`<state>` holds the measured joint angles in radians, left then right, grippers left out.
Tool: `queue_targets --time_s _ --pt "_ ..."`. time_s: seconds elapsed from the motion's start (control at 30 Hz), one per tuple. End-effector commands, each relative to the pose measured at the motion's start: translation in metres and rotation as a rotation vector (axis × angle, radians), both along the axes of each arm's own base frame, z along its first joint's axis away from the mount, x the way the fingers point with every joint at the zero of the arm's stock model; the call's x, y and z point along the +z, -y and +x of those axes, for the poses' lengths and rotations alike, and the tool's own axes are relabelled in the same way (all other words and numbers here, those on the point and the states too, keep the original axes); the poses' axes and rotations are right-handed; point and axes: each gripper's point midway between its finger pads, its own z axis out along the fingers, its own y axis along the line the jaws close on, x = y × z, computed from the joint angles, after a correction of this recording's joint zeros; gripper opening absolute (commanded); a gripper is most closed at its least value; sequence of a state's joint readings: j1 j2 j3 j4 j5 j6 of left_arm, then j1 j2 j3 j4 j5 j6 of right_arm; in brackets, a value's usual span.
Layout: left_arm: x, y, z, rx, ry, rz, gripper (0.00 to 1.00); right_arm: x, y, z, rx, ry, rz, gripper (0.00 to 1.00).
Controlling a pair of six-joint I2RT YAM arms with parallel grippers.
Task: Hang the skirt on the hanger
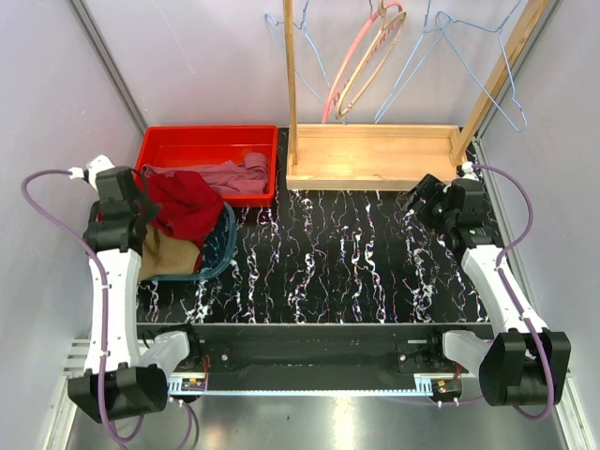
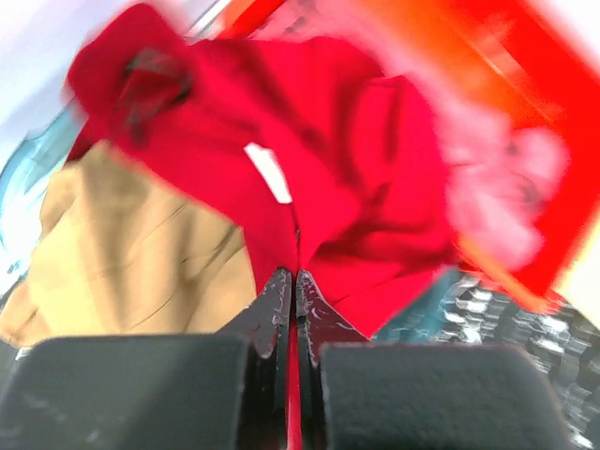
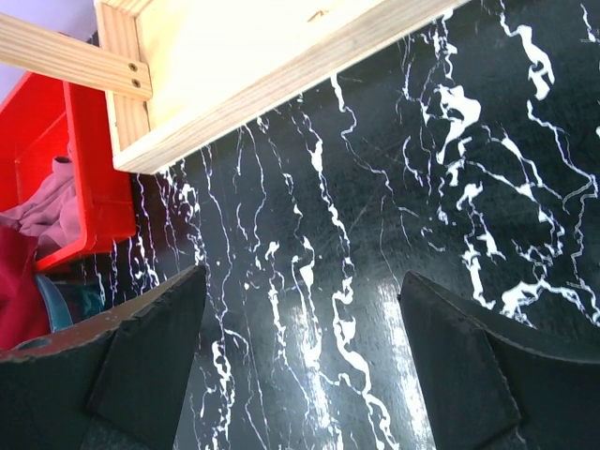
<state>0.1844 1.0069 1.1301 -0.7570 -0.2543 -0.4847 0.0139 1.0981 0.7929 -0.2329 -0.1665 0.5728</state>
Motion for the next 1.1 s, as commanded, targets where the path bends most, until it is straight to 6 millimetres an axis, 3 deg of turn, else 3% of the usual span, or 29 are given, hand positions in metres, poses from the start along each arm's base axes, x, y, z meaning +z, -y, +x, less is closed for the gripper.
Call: queue_targets --time_s 0.0,0.13,0.17,0.23,0.27,0.37,0.47,0.67,0.8,0.9,0.93,1.07 --pt "0.106 0.033 0.007 -0.226 0.290 0.028 0.00 0.035 0.004 0.002 -0.006 0.068 -0.031 0.92" --pt "0.170 0.067 0.002 -0.410 0.443 0.011 0.00 0.053 0.005 -0.004 -0.001 0.084 -0.044 0.92" --pt "0.198 0.079 -0.004 -0.472 0.510 0.013 0.00 0.061 0.005 -0.003 -0.003 0.098 -0.045 0.92" --pt "0.224 0.096 -0.008 -0.561 0.567 -0.006 0.00 0.069 0.006 -0.006 -0.006 0.106 -0.045 0.93" --pt "0.252 0.102 -0.017 -0.590 0.631 0.010 0.00 0.080 0.005 -0.006 -0.002 0.129 -0.044 0.93" --pt "0.297 0.120 -0.028 -0.677 0.744 0.009 0.00 0.098 0.004 -0.009 0.003 0.160 -0.041 0.94" --pt "0.332 0.134 -0.036 -0.750 0.846 -0.005 0.00 0.116 0.004 -0.011 0.003 0.194 -0.042 0.95" --pt "0.378 0.163 -0.043 -0.921 0.992 -0.096 0.00 0.139 0.004 -0.019 0.013 0.240 -0.058 0.97" --pt "0.386 0.182 -0.046 -1.029 1.027 -0.175 0.00 0.143 0.006 -0.026 0.014 0.247 -0.071 0.98" --pt "0.372 0.210 -0.044 -1.133 1.018 -0.199 0.00 0.145 0.006 -0.030 0.018 0.255 -0.074 0.99" --pt "0.357 0.234 -0.041 -1.185 0.989 -0.254 0.00 0.145 0.005 -0.030 0.022 0.255 -0.076 0.99" --pt "0.316 0.278 -0.030 -1.276 0.905 -0.277 0.00 0.144 0.005 -0.031 0.033 0.237 -0.083 0.99"
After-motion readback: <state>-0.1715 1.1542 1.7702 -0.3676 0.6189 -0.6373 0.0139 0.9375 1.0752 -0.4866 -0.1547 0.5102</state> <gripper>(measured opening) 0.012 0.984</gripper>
